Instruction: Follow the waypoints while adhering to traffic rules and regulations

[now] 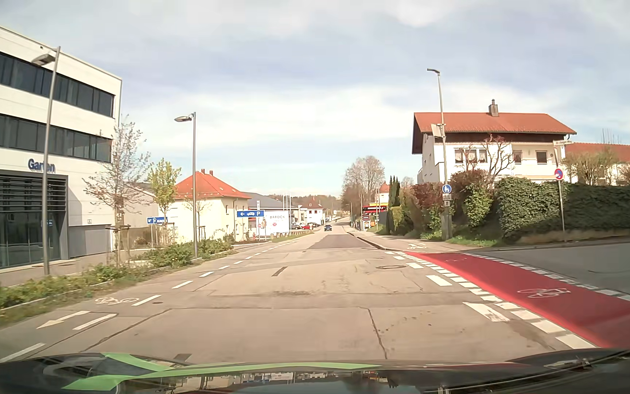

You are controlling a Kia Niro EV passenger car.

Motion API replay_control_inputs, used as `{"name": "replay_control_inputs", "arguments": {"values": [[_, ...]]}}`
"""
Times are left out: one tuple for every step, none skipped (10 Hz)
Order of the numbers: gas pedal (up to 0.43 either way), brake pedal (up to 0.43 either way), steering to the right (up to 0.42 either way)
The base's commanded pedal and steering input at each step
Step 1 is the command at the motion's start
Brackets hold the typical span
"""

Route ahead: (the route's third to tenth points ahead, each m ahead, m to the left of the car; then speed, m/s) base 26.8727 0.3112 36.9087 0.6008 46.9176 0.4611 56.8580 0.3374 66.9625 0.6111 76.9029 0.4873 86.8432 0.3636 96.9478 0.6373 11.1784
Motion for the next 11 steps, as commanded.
{"name": "replay_control_inputs", "arguments": {"values": [[0.000, 0.000, 0.001], [0.000, 0.000, 0.002], [0.008, 0.000, 0.002], [0.008, 0.000, 0.002], [0.008, 0.000, 0.001], [0.008, 0.000, 0.000], [0.047, 0.000, -0.001], [0.047, 0.000, -0.002], [0.047, 0.000, -0.002], [0.047, 0.000, -0.003], [0.047, 0.000, -0.003]]}}
